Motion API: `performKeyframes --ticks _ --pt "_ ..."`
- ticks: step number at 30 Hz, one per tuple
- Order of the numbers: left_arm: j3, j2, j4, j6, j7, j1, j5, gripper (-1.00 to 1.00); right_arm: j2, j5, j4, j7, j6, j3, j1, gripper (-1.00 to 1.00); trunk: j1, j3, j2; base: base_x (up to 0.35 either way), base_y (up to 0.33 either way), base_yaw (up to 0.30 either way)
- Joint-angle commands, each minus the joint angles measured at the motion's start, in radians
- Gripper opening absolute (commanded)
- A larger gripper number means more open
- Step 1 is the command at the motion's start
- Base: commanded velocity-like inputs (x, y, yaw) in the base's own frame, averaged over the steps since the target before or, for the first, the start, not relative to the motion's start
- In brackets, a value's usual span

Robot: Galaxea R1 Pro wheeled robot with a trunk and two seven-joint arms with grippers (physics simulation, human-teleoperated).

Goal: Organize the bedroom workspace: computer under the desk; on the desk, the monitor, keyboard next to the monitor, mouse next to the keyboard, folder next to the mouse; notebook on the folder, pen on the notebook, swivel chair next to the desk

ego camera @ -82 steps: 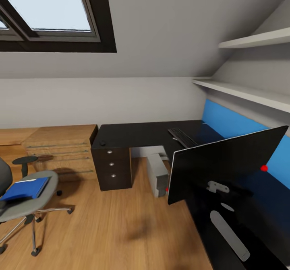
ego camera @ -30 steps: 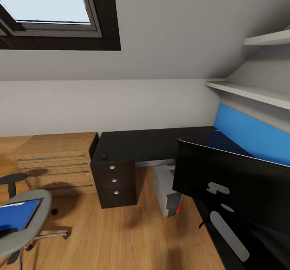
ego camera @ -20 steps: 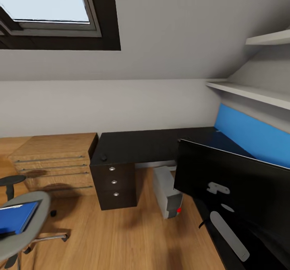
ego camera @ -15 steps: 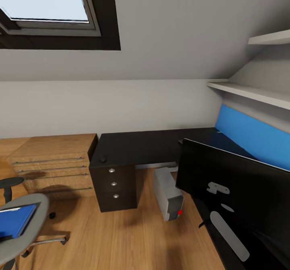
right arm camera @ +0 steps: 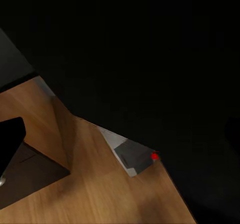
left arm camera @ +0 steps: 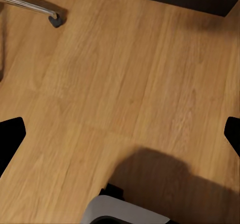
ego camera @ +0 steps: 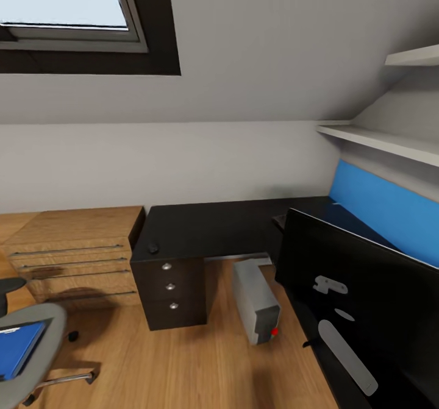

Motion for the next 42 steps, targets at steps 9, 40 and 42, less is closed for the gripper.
performKeyframes --ticks 9,40,42 --pt "0.002 0.001 -0.002 -0.001 0.0 0.0 0.004 1.0 -0.001 -0.004 -0.001 -0.007 0.002 0.002 -0.001 1.0 0.001 -0.002 -0.002 0.079 0.0 0.0" --pt "0.002 -0.001 -0.002 -0.001 0.0 0.0 0.004 1.0 -0.001 -0.004 -0.002 -0.007 0.003 0.005 -0.001 1.0 0.001 -0.002 -0.002 -0.326 -0.02 0.0" --pt "0.002 -0.001 -0.002 -0.001 0.0 0.0 0.004 1.0 -0.001 -0.004 -0.002 -0.008 0.003 0.005 -0.001 1.0 0.001 -0.002 -0.002 -0.335 -0.017 0.0"
